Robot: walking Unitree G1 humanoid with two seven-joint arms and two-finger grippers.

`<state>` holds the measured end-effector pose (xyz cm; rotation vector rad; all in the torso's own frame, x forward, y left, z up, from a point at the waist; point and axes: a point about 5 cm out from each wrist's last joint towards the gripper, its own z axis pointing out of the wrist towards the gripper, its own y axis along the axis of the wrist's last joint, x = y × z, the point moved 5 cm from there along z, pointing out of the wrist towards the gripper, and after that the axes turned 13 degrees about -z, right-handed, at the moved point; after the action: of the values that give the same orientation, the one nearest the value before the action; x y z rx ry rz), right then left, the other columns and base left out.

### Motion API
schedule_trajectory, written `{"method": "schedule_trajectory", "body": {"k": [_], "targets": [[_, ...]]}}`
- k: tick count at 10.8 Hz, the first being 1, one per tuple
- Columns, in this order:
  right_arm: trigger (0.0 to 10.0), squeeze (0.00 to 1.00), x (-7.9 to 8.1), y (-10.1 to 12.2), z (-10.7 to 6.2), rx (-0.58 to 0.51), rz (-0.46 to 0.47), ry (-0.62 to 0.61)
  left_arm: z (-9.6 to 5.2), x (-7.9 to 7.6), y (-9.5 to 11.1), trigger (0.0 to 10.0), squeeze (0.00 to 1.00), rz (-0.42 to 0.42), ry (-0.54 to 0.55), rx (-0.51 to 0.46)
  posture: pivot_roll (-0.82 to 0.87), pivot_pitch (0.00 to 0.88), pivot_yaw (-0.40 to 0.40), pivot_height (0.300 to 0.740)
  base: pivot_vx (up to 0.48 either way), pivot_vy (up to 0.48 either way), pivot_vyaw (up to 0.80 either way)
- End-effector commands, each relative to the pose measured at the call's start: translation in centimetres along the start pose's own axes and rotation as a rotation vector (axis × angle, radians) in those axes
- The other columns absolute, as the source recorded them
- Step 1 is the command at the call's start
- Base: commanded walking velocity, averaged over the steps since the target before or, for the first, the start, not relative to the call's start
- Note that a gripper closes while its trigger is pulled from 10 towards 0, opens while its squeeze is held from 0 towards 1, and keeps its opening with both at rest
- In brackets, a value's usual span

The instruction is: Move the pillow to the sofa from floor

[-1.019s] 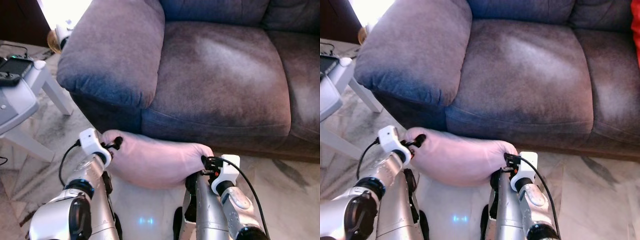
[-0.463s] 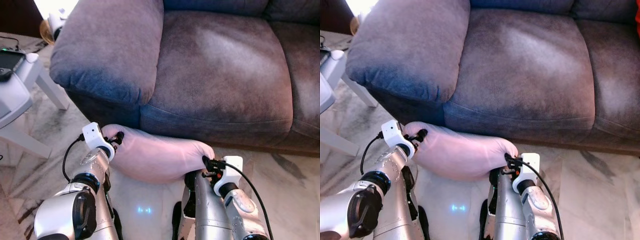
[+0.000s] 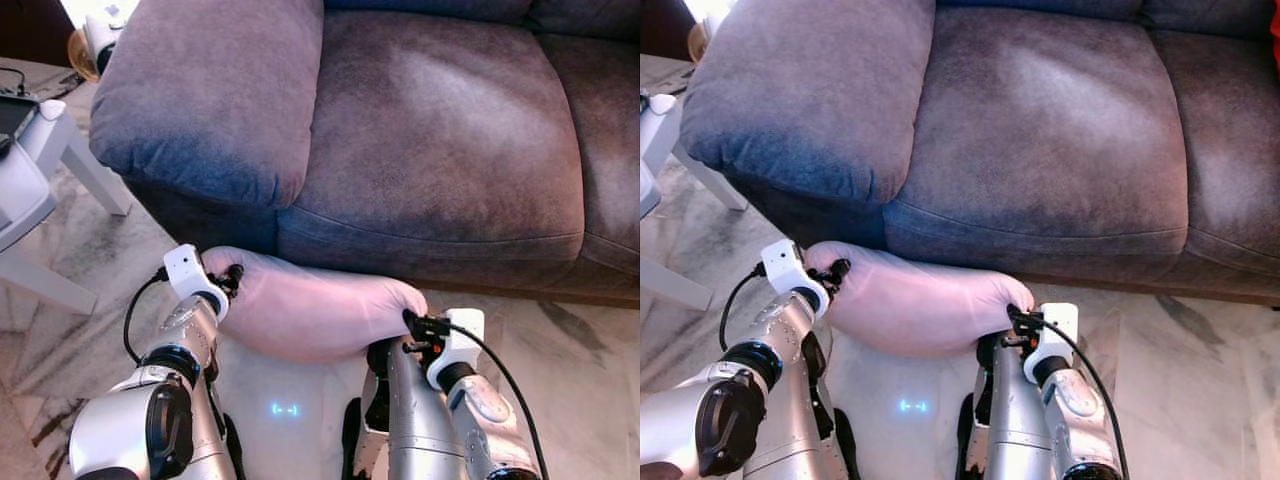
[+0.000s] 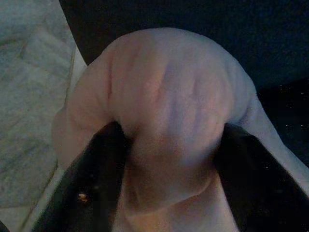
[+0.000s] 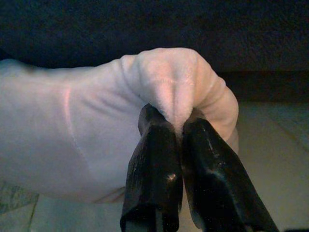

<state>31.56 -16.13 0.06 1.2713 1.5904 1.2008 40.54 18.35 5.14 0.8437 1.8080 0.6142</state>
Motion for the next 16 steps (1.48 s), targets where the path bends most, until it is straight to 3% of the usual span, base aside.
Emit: {"method": "schedule_trajectory", "body": {"k": [1,5,9,10,12,13,16], "targets": [[10.0,0.0,-2.9,-1.4,-1.6,0.043,0.021,-0.11,-0.3,1.3,-1.2,0.0,0.0,0.013,0.047,0.031,-0.08,0.342,-0.164,0.494,0.0,0.0,0.0],[10.0,0.0,-3.0,-1.3,-1.4,0.047,0.027,-0.118,-0.3,1.5,-0.9,0.0,0.0,0.013,0.052,0.013,-0.06,0.329,-0.156,0.494,0.0,0.0,0.0],[10.0,0.0,-2.4,-0.6,-0.2,0.038,0.036,-0.108,-0.5,1.3,0.4,0.0,0.0,0.129,0.02,-0.074,-0.04,0.306,-0.149,0.494,0.0,0.0,0.0],[10.0,0.0,-2.4,-0.2,0.1,0.028,0.029,-0.111,-0.8,2.0,0.3,0.0,0.0,0.198,0.03,-0.092,-0.03,0.29,-0.142,0.494,0.0,0.0,0.0],[10.0,0.0,-2.6,0.2,0.4,0.011,0.024,-0.125,-1.4,3.1,1.0,0.0,0.0,0.222,0.056,-0.165,-0.01,0.256,-0.131,0.494,0.0,0.0,0.0],[10.0,0.0,-2.7,0.4,0.5,0.006,0.015,-0.136,-1.8,3.6,1.6,10.0,0.0,0.257,0.059,-0.221,0.01,0.231,-0.124,0.494,0.0,0.0,0.0],[10.0,0.0,-3.3,1.1,0.8,-0.034,0.02,-0.187,-3.2,3.9,3.2,10.0,0.0,0.357,0.02,-0.353,0.05,0.157,-0.099,0.494,0.0,0.0,0.0]]}}
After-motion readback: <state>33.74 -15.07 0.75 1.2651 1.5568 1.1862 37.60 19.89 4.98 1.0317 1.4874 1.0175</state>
